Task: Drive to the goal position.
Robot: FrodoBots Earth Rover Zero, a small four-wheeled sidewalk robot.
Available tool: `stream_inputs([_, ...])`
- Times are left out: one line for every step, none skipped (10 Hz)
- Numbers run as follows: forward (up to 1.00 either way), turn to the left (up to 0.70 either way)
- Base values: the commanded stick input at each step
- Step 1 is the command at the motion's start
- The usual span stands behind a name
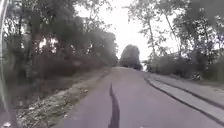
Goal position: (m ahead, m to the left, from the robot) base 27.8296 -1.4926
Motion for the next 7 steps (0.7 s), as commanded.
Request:
stream_inputs([0.70, 0.01])
stream_inputs([0.70, 0.01])
stream_inputs([0.70, 0.01])
stream_inputs([0.70, 0.01])
stream_inputs([0.70, 0.01])
stream_inputs([0.70, 0.01])
stream_inputs([0.70, 0.01])
